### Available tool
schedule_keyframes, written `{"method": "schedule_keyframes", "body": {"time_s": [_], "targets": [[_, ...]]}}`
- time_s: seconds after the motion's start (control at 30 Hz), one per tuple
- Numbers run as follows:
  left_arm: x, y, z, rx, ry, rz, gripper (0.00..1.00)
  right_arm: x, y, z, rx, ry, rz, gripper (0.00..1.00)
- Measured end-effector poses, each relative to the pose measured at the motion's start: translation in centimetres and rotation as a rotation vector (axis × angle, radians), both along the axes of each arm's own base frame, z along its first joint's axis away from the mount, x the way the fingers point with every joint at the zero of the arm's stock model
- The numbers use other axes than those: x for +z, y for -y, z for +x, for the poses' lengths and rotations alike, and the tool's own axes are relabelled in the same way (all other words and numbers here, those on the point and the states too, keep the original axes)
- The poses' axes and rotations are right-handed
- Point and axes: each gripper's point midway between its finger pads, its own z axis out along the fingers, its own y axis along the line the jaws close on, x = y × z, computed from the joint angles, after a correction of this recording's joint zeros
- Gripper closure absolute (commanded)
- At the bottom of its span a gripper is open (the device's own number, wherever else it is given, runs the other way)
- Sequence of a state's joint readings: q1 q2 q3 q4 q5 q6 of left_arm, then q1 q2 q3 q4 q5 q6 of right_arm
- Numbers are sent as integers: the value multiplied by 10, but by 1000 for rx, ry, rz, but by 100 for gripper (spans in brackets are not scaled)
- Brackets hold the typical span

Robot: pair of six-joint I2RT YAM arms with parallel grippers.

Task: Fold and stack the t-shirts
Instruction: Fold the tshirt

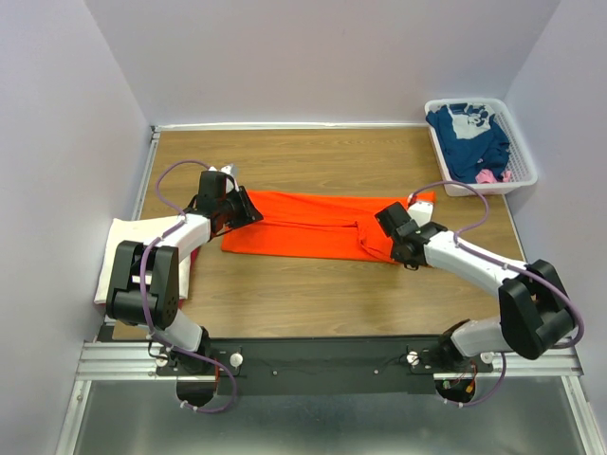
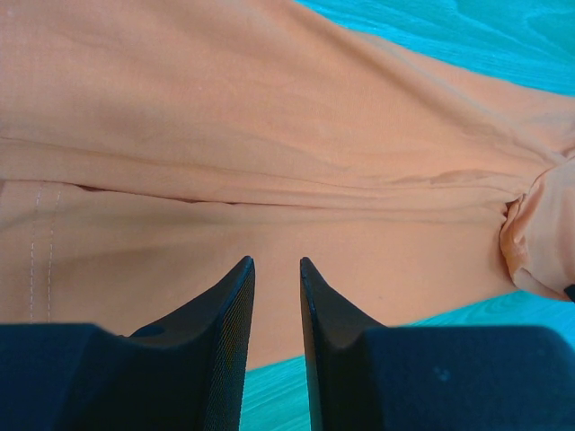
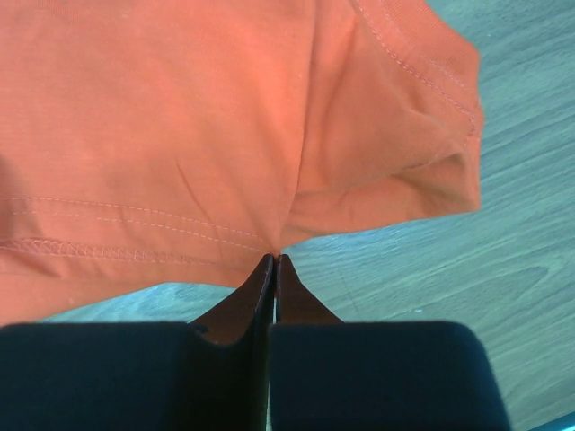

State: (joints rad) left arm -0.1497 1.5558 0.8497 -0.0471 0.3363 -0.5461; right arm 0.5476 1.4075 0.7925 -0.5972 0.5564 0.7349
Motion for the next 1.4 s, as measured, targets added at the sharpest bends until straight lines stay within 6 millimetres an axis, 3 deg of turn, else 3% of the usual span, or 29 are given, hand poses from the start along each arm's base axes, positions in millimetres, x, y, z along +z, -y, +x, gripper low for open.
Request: {"method": "schedule_keyframes", "body": {"time_s": [0.2,0.43,0.5,0.53,0.63,0.7,0.83,0.97,1.03,1.2,1.3,1.4], "targets": [[-1,0,-1,1,-3,0,66,2,2,-6,-26,14,21,100],[-4,0,-3,7,-14,-3,66,-10,4,-21,-55,-33,42,99],[-3,0,-3,9,-15,-6,66,-14,4,-26,-59,-51,52,87],[-3,0,-3,10,-16,-7,66,-14,3,-27,-61,-55,55,71],[-3,0,-3,12,-17,-8,66,-13,2,-28,-65,-56,64,51],[-2,0,-1,15,-15,-10,67,-8,1,-26,-61,-54,68,48],[3,-4,13,52,3,11,70,28,-13,3,-44,36,98,48],[4,-17,39,145,15,69,71,83,-39,64,-26,195,148,48],[1,-21,44,176,9,95,71,89,-43,86,-29,232,157,48],[-16,-24,37,241,-33,176,74,47,-11,120,-97,174,156,48],[-28,-15,25,239,-57,202,76,22,9,121,-135,125,159,48],[-41,-9,13,230,-85,222,78,10,12,119,-132,99,180,48]]}}
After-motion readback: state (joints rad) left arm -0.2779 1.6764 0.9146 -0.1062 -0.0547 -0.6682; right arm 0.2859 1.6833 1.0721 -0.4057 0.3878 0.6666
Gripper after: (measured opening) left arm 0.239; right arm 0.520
